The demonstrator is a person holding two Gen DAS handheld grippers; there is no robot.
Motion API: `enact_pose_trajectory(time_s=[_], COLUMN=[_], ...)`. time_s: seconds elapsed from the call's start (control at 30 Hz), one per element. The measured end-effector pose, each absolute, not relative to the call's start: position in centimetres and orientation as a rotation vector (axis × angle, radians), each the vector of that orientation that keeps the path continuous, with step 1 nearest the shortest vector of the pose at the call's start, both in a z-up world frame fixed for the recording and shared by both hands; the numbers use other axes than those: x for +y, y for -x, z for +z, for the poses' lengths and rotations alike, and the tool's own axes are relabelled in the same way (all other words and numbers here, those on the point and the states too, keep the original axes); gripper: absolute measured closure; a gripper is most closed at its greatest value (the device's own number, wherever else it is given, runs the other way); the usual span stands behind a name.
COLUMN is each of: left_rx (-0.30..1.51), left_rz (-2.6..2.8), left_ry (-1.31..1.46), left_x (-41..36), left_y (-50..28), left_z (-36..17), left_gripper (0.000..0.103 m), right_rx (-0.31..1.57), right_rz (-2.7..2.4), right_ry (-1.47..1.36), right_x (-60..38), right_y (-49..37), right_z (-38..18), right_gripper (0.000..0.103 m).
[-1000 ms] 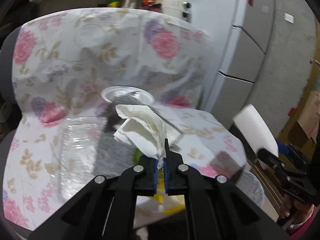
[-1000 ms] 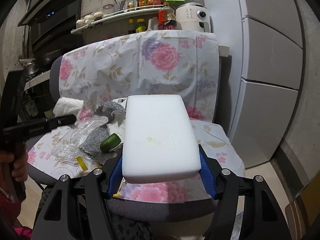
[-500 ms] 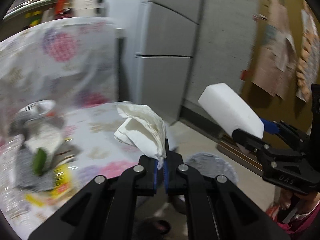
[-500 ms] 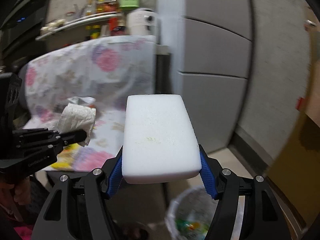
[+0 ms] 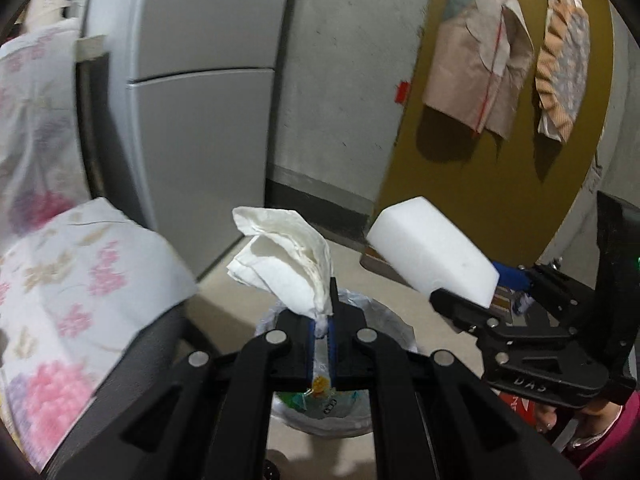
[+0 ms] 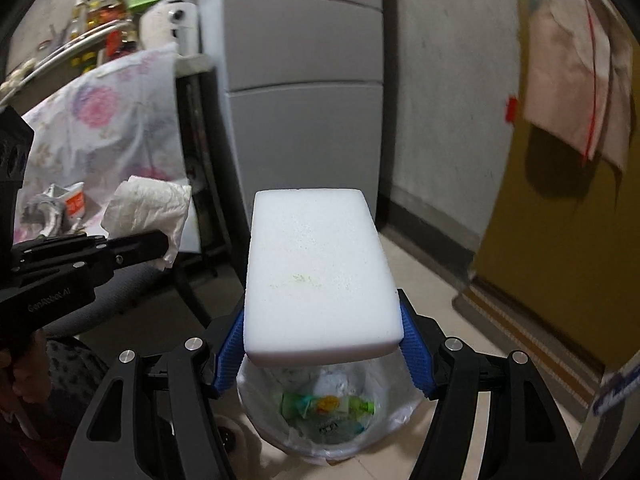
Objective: Collect trash
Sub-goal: 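Carry the sponge and tissue to the bin and open both grippers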
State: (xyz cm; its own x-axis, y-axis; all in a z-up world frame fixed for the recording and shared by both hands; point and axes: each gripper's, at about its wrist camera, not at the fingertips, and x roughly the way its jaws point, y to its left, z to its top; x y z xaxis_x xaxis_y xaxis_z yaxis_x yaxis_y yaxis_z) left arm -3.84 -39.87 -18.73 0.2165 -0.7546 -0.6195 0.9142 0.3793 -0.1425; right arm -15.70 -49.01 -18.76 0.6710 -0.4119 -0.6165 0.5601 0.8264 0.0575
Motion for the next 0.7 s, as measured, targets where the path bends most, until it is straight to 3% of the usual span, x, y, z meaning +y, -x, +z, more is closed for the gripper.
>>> enact_pose_trajectory(time_s=[0.17,0.2,0.27,0.3,0.33,0.4,0.7], left_rx=[0.716,0.725,0.747,0.75,0.741,0.745,0.73], left_rz=[-1.199,-1.197,-1.198,-1.192,-1.184,-1.176,-1.088], left_ry=[-0.299,-0.305,-0.306,-0.304,-0.295,-0.295,-0.246], left_x=[-42.5,-42.9,-43.4,-43.5,-43.4,-43.3,-40.0], left_y=[3.5,3.4,3.1,2.9,2.9,2.6,0.8], left_z=[-20.1,-20.3,-20.5,-20.6,-20.6,-20.6,-18.9], left_gripper=[0.1,0.096,0.078,0.057,0.052,0.051,0.051], right_rx=[0.656,0.661,0.682,0.691,0.7,0.713,0.649], right_rz=[-0.559,-0.558,-0.551,-0.558,-0.564,-0.568,-0.602], right_ry=[-0.293,-0.301,-0.319,-0.324,-0.334,-0.35,-0.349], right_x=[-50.9,-51.3,-51.9,-52.2,-52.4,-52.6,-52.2], right_y=[15.3,15.1,14.8,14.7,14.6,14.5,15.2], right_z=[-20.7,-21.0,-21.8,-22.2,-22.5,-22.9,-20.2], right_gripper=[0.035,0.034,0.031,0.03,0.029,0.025,0.025])
